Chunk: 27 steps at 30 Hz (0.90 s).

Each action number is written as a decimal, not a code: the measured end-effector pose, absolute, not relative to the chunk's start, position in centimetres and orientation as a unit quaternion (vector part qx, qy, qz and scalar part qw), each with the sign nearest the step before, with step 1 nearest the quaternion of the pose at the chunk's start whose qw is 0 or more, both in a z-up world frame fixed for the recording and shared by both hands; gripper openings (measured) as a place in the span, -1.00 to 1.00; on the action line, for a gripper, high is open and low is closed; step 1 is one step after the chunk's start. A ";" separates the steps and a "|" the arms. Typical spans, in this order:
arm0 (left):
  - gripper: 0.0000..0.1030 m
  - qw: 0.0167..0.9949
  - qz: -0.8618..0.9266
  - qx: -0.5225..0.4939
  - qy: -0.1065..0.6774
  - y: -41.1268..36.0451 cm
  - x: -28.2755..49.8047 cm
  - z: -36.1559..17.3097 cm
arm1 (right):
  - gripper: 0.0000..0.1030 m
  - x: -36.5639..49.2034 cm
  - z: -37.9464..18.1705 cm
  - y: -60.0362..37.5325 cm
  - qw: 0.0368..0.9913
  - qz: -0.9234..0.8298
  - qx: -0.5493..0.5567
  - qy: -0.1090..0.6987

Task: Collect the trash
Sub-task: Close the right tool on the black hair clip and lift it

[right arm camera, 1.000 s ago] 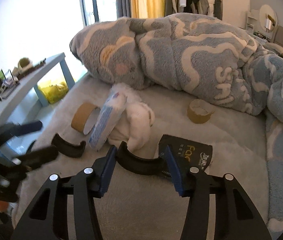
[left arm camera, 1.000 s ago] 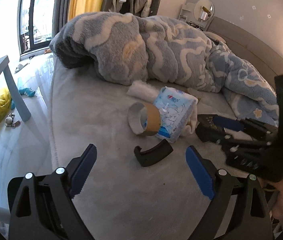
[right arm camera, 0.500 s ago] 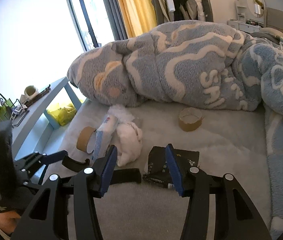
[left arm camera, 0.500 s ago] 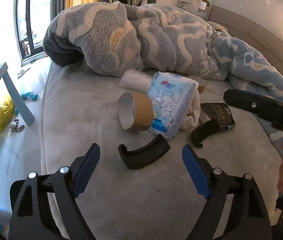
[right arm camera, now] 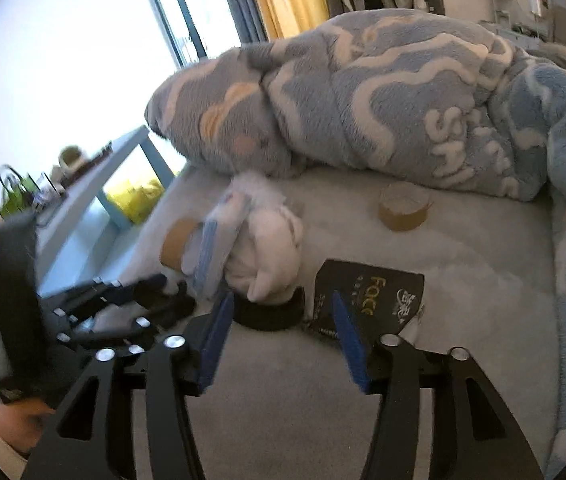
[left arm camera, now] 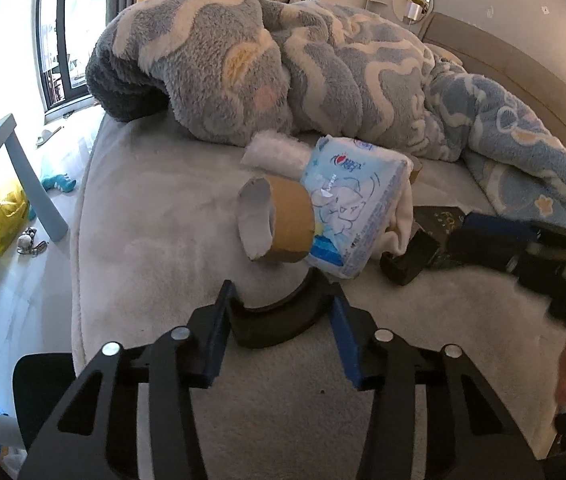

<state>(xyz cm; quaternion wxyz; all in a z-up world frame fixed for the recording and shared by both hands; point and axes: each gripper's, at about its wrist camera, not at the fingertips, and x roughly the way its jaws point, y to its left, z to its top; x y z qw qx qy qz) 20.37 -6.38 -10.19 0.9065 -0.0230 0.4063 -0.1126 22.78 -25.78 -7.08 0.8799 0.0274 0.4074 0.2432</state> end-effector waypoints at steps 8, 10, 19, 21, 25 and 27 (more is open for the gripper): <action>-0.12 0.909 -0.128 -0.048 0.394 -5.7 19.9 -9.1 | 0.25 22.7 -7.6 -24.2 0.876 0.251 0.009 0.412; -0.12 0.909 -0.130 -0.049 0.392 -5.6 19.8 -8.9 | 0.25 22.8 -8.0 -24.0 0.874 0.251 0.008 0.416; -0.12 0.912 -0.128 -0.059 0.386 -4.2 19.4 -8.3 | 0.24 23.3 -9.0 -22.8 0.869 0.242 -0.003 0.432; -0.12 0.912 -0.126 -0.062 0.384 -3.7 19.4 -8.1 | 0.24 23.6 -9.2 -22.7 0.868 0.236 -0.005 0.436; -0.12 0.914 -0.125 -0.066 0.381 -3.0 19.2 -7.7 | 0.12 23.8 -9.5 -22.2 0.870 0.223 -0.017 0.438; -0.12 0.914 -0.123 -0.068 0.380 -2.6 19.2 -7.5 | -0.03 23.7 -9.6 -22.0 0.873 0.216 -0.028 0.437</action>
